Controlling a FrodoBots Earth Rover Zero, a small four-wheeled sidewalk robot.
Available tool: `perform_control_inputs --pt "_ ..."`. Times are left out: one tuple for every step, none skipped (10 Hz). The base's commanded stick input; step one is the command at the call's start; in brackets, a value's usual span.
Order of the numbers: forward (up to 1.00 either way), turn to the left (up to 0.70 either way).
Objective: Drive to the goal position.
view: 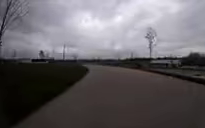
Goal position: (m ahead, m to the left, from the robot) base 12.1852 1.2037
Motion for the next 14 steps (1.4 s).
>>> perform_control_inputs --pt "1.00 0.00" --pt "1.00 0.00" --pt "1.00 0.00" --pt "1.00 0.00" --pt "1.00 0.00" --pt "1.00 0.00" --pt "1.00 0.00" --pt "1.00 0.00" --pt "1.00 0.00" --pt "1.00 0.00" --pt "1.00 0.00" --pt "1.00 0.00" --pt "1.00 0.00" --pt "1.00 0.00"
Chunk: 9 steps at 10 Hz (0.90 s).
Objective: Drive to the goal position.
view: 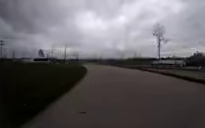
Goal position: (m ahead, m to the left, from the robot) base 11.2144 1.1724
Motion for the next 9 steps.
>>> perform_control_inputs --pt "1.00 0.00" --pt "1.00 0.00" --pt "1.00 0.00" --pt "1.00 0.00" --pt "1.00 0.00" --pt "1.00 0.00" --pt "1.00 0.00" --pt "1.00 0.00" --pt "1.00 0.00"
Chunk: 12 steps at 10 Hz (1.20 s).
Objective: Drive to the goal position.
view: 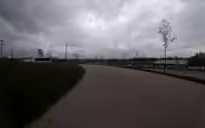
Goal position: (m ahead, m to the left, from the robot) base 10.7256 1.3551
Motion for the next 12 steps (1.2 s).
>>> perform_control_inputs --pt "1.00 0.00" --pt "1.00 0.00" --pt "1.00 0.00" --pt "1.00 0.00" --pt "1.00 0.00" --pt "1.00 0.00" --pt "1.00 0.00" --pt "1.00 0.00" --pt "1.00 0.00" --pt "1.00 0.00" --pt "1.00 0.00" --pt "1.00 0.00"
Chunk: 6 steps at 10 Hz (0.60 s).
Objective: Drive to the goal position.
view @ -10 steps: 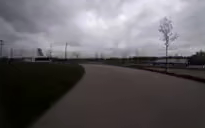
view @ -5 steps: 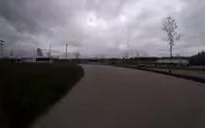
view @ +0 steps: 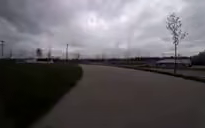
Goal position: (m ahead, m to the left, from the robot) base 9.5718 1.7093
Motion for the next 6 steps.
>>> perform_control_inputs --pt "1.00 0.00" --pt "1.00 0.00" --pt "1.00 0.00" --pt "1.00 0.00" --pt "1.00 0.00" --pt "1.00 0.00"
